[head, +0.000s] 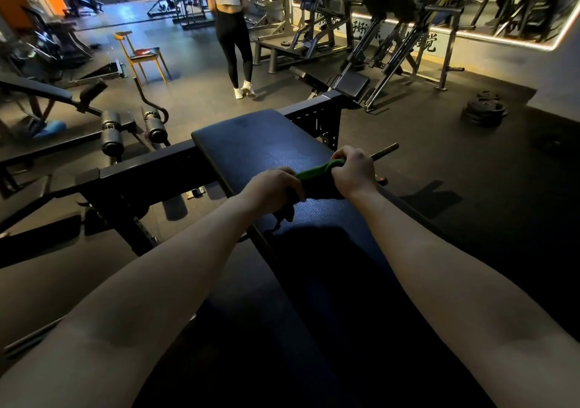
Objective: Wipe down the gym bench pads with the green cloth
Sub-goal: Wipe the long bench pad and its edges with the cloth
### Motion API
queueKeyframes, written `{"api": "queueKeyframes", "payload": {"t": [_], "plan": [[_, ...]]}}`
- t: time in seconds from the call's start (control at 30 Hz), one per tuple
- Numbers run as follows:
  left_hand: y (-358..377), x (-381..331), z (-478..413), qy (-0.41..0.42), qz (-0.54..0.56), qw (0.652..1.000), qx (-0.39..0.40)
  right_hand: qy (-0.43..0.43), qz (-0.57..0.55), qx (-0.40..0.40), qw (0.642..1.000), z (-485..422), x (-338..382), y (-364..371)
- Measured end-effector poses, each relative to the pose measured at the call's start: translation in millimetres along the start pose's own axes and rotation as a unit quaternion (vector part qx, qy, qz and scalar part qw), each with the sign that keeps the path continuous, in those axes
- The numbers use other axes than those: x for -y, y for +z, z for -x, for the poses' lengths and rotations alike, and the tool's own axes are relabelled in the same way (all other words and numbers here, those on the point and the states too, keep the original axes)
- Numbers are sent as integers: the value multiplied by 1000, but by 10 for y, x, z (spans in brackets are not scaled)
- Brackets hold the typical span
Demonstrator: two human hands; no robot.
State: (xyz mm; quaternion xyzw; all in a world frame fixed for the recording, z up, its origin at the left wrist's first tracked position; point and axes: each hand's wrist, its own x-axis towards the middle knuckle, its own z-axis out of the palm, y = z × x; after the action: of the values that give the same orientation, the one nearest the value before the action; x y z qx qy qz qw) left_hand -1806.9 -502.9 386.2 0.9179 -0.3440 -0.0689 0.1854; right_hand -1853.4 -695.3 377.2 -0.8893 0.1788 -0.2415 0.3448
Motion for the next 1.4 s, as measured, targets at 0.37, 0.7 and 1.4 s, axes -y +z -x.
{"api": "queueKeyframes", "payload": {"t": [0.37,0.7,1.4], "plan": [[98,-339,66,-158,513,843,-42,-200,-70,71,975,534,6,144],[221,-141,212,-112,555,821,-75,73,-246,126,958,564,-52,102],[665,-196,274,-199,362,890,-192,-24,-73,68,995,614,-228,154]]}}
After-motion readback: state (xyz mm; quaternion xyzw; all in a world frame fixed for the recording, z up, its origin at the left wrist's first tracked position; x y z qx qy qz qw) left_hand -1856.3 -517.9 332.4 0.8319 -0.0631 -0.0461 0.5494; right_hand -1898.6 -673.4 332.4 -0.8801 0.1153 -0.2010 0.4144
